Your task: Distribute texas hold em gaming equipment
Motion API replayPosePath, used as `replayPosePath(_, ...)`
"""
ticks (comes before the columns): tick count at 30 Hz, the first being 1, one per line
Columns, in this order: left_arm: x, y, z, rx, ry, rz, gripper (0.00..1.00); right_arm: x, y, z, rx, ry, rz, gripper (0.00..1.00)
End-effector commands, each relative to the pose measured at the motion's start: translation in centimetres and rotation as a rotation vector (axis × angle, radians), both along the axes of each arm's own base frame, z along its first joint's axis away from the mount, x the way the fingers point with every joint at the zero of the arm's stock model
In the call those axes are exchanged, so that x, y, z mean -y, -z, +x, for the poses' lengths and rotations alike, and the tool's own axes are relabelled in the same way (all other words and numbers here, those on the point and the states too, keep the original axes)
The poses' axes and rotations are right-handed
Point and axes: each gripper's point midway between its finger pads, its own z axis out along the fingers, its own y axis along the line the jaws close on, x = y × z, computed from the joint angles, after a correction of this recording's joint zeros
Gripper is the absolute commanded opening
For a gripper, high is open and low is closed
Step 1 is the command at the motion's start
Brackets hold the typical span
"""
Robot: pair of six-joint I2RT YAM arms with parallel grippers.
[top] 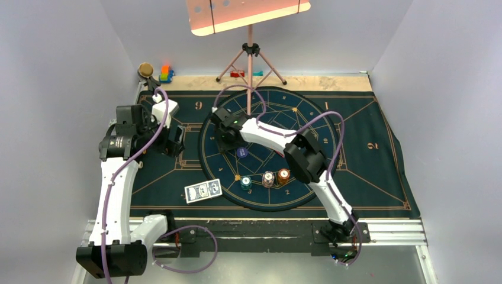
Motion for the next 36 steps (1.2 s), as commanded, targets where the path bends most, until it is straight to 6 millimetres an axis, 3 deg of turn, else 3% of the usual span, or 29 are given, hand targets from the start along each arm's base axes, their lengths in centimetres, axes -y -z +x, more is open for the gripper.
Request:
replayPosePath(1,-0.4,-0.9,-0.3,0.041,0.005,0.030,1.00,-5.8,-1.0,-3.4,-0.127,-0.058,0.156,0.45)
replayPosePath(4,-0.6,-0.8,-0.4,0.042,0.004,0.038,1.00,-6.6,-2.3,-2.6,-0.103,-0.058,0.165,0.50)
replayPosePath(9,-0.6,-0.6,-0.4,0.042,0.006,0.045,1.00,-3.6,-6.2,0.0,-0.004,-0.003,0.170,0.60)
replayPosePath(12,-0.5,-0.6,-0.3,0.039,0.007,0.038,1.00,-1.4,-7.4,0.6,0.035,0.027,0.146,0.63)
replayPosePath(21,-0.3,-0.6,-0.3,0.032,0.016,0.026,1.00,5.6,-4.1,0.0,-0.009,0.138,0.059,0.69)
replayPosePath(27,-0.1,-0.9,-0.3,0.033,0.020,0.017,1.00,5.5,-2.8,-0.8,-0.051,0.115,0.058,0.74)
replayPosePath(36,-0.1,-1.5,-0.3,0.043,0.024,0.022,1.00,3.9,-0.6,-2.1,-0.117,0.073,0.051,0.72)
